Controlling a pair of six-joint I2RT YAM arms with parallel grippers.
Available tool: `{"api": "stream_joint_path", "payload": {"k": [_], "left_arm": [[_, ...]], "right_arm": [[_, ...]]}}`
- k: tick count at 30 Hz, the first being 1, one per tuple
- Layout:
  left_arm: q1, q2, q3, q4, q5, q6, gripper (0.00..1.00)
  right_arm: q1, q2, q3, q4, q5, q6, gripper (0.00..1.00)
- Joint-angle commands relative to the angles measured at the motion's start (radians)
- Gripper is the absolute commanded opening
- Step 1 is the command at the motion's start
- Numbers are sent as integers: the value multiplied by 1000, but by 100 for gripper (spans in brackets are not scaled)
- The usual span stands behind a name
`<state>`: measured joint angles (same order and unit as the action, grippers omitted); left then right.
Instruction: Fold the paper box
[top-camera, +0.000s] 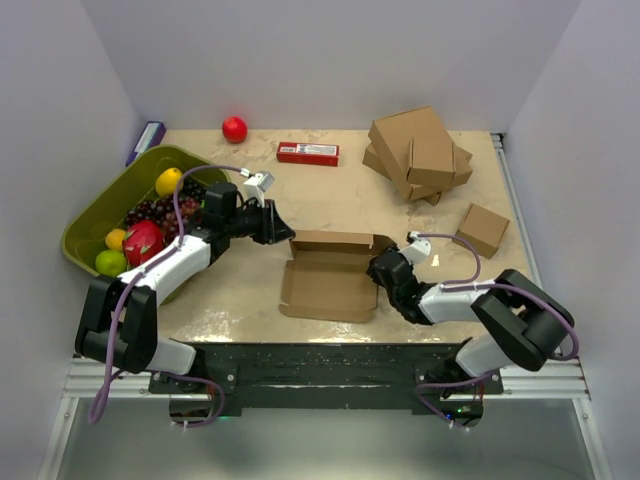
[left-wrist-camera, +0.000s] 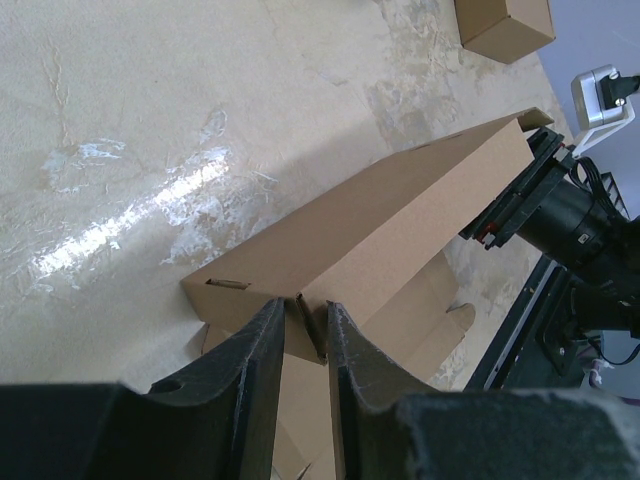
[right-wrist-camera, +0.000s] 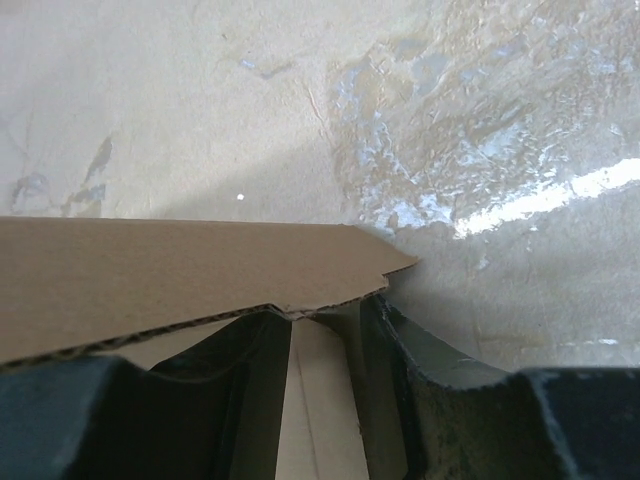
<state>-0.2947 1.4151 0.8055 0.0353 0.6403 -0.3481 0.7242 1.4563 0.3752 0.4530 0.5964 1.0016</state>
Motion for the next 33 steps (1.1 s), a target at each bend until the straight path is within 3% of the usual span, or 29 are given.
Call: {"api": "stream_joint_path", "payload": {"k": [1,11,19,33], "left_arm": [[-1,-11,-11,2,10,12,28],[-1,-11,-12,3,15,9,28],[-3,-10,-12,5,16,8,28],[-3,-1,-12,6,21,8,28]], "right_arm": [[-5,26,-16,145,51,-40,38],[-5,36,-2,239,51,-126,34],[-2,73,7,309,-7,-231,20],[95,165,97,254,62,-297,15]]}}
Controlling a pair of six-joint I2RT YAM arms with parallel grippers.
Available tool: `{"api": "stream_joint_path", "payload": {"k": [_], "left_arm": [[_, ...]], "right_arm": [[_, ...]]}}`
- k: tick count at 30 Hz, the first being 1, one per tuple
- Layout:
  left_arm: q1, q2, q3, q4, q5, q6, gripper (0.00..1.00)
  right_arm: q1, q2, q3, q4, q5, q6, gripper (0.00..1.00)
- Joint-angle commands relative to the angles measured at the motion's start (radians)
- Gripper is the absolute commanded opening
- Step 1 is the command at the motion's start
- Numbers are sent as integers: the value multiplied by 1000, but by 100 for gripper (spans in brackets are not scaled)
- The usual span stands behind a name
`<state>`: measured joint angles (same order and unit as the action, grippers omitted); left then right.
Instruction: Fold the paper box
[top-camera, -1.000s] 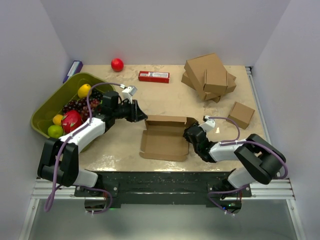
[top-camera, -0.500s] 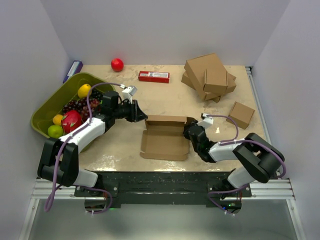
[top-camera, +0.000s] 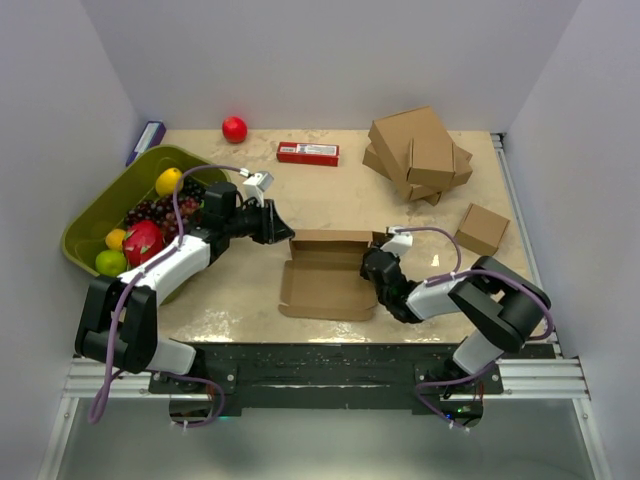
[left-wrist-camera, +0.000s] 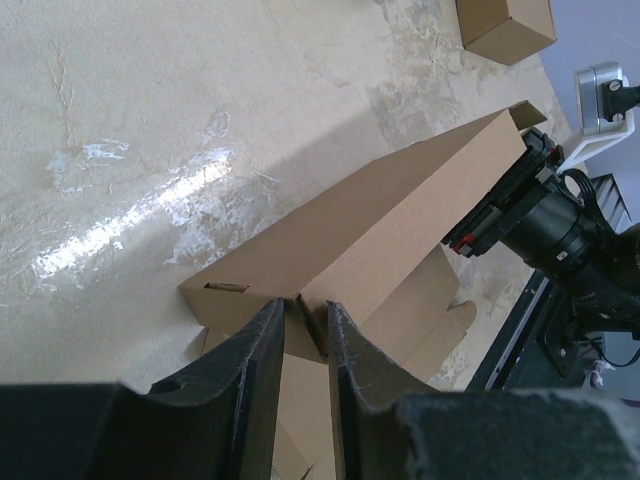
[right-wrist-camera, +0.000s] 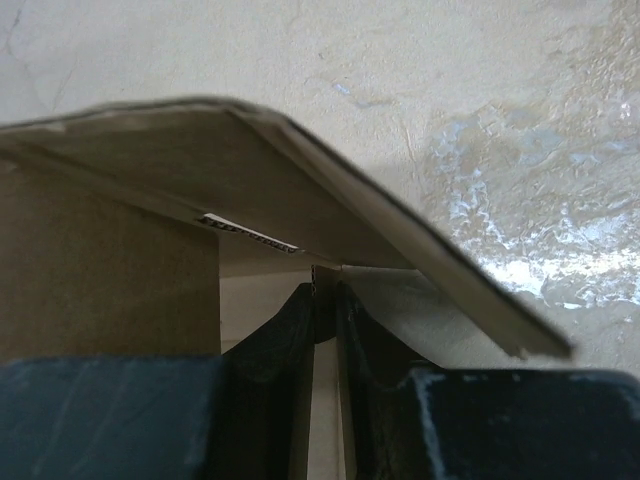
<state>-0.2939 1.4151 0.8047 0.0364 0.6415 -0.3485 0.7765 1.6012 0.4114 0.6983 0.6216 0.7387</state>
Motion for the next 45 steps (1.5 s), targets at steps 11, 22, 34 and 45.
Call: {"api": "stream_joint_path", "payload": {"k": [11,22,34,45], "left_arm": [[-5,-2,-10,5,20,8,27],[-5,-15,-4,-16,-9,23,27],[-5,-15,-4,-20,-14,25,27],[-5,-19,-1,-26,-25,32,27]], "right_arm": [[95,77,96,-5,92,-74,21],[95,-179,44,-175,0,-99,66],[37,-739,23,-634,-178,-226,84],[-163,-699,53,-703,-276,-274,79]]}}
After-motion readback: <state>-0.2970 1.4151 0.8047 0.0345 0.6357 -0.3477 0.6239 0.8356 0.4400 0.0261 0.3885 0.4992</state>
